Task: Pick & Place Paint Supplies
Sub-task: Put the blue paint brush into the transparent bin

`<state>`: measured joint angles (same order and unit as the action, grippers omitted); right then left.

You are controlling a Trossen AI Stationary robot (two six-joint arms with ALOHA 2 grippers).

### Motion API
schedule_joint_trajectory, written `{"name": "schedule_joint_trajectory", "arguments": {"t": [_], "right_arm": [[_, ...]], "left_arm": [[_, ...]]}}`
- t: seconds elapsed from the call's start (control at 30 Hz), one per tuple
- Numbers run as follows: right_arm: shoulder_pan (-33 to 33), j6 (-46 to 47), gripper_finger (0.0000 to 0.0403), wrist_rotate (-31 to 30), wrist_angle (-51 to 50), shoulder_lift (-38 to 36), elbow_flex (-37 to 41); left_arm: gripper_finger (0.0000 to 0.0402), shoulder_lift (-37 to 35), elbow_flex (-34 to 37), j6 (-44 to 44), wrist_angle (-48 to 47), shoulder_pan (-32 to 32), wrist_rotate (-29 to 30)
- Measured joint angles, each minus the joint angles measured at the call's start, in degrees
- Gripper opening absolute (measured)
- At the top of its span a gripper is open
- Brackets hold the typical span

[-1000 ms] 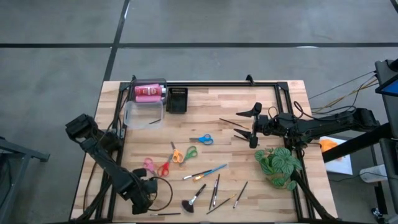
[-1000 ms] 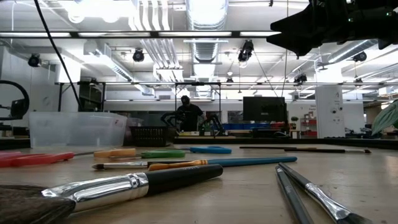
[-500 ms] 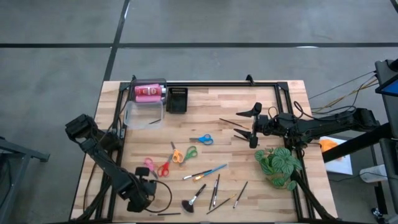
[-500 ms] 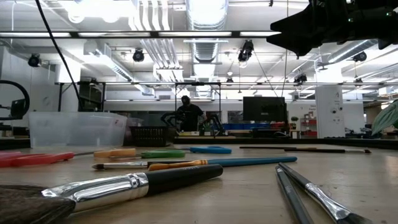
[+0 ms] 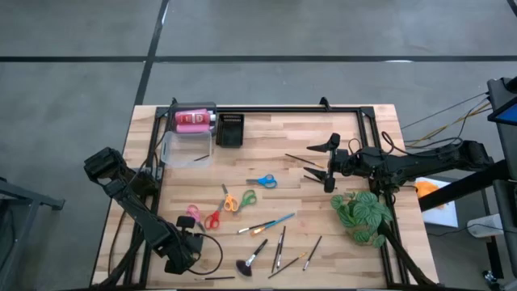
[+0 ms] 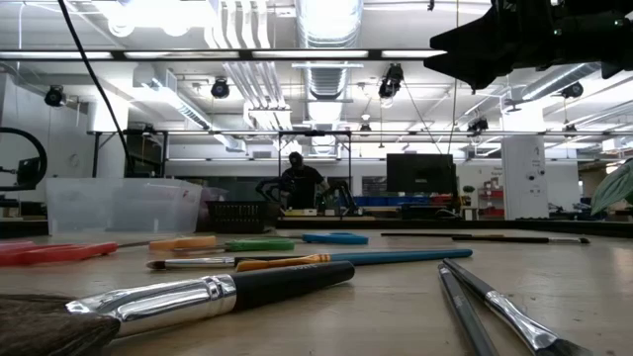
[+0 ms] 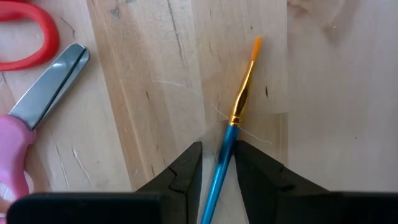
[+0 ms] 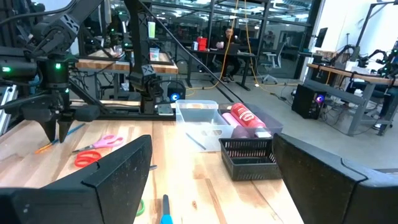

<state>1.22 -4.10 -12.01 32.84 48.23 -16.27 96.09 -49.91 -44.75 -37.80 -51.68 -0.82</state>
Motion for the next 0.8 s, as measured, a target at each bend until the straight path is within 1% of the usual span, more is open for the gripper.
{"name": "schedule_joint_trajectory", "arguments": {"t": [0.23, 0.37, 0.53, 0.8], "right_arm": [[0.00, 0.00, 0.0331, 0.01, 0.00, 0.00, 0.00], [0.00, 0.00, 0.0331, 0.01, 0.01, 0.00, 0.00], [-0.01, 0.00, 0.0331, 0.00, 0.00, -0.02, 0.00], [0.00, 0.00, 0.0331, 0.02, 0.01, -0.02, 0.00]], "left_arm": [[0.0097, 0.07, 0.00, -0.04, 0.08, 0.00, 0.21], [0.0090, 0.11, 0.04, -0.04, 0.11, 0.00, 0.31], [0.0072, 0.15, 0.07, -0.04, 0.30, 0.00, 1.14], [0.0030, 0.17, 0.07, -0.04, 0.73, 0.00, 1.25]]}}
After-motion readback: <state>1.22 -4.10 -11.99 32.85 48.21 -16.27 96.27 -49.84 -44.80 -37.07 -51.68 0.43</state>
